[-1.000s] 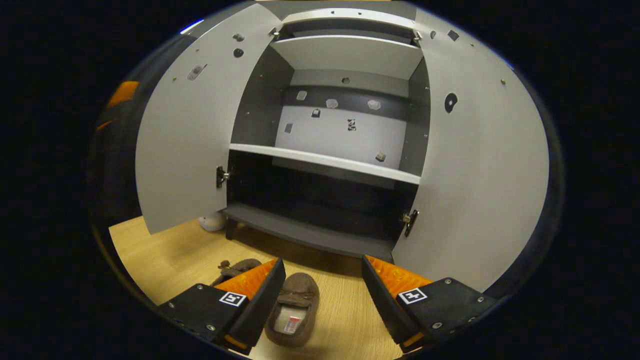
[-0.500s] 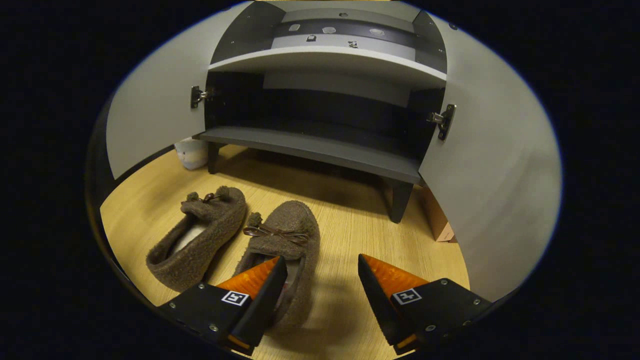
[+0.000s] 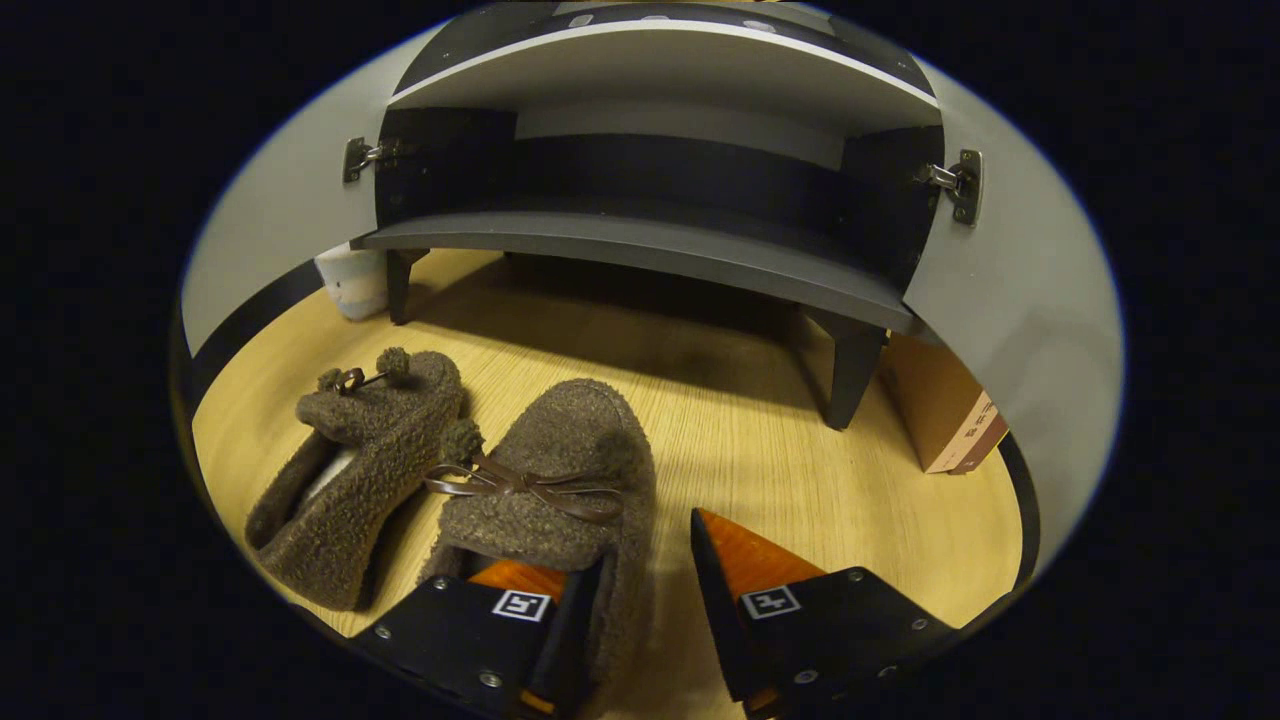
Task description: Grab one shoe with the right hand and put it into the shoe cabinet, grab the other shoe with the left hand and put it into the shoe cabinet; then close the right door with the right hand and the left door with the left hand.
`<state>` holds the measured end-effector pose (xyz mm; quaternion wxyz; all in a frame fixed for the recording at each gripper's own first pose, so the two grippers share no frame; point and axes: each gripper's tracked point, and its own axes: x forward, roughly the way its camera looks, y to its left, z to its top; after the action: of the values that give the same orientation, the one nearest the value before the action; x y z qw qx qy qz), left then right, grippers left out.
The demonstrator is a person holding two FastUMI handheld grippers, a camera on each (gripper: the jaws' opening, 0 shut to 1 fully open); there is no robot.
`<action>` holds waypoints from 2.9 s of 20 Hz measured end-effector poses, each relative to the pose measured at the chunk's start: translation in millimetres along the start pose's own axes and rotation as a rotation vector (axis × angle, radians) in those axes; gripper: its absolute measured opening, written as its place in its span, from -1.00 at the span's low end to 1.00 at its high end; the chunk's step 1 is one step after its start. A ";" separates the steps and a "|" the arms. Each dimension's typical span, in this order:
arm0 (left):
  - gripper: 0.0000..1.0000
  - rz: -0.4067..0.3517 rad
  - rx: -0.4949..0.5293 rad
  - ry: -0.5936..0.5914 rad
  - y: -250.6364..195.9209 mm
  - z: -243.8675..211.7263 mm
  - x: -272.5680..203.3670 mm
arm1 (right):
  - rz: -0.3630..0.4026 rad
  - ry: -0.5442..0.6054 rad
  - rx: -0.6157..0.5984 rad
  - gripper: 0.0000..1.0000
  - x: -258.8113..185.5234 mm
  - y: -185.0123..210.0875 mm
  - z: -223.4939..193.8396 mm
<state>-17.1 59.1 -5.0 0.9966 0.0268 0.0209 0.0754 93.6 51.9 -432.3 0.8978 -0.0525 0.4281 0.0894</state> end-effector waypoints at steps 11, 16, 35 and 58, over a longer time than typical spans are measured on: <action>0.93 -0.034 -0.010 -0.002 -6.0 -0.5 0.6 | -0.033 -0.139 0.109 -0.94 -52.5 1.3 30.1; 0.93 -0.076 -0.029 -0.011 -22.9 -2.0 5.1 | -0.076 -0.337 0.153 -0.94 -143.9 -2.0 103.7; 0.93 -0.047 -0.053 0.010 -4.7 -14.1 -6.5 | -0.200 -0.381 0.213 -0.94 -100.2 -71.0 418.4; 0.93 -0.039 -0.031 0.056 0.1 -35.6 2.5 | -0.105 -0.341 0.190 0.75 -132.2 -79.3 413.6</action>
<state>-16.3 61.3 -40.6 0.9972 0.0089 0.0480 0.0570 342.3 29.6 -68.3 0.9616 0.0260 0.2731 0.0092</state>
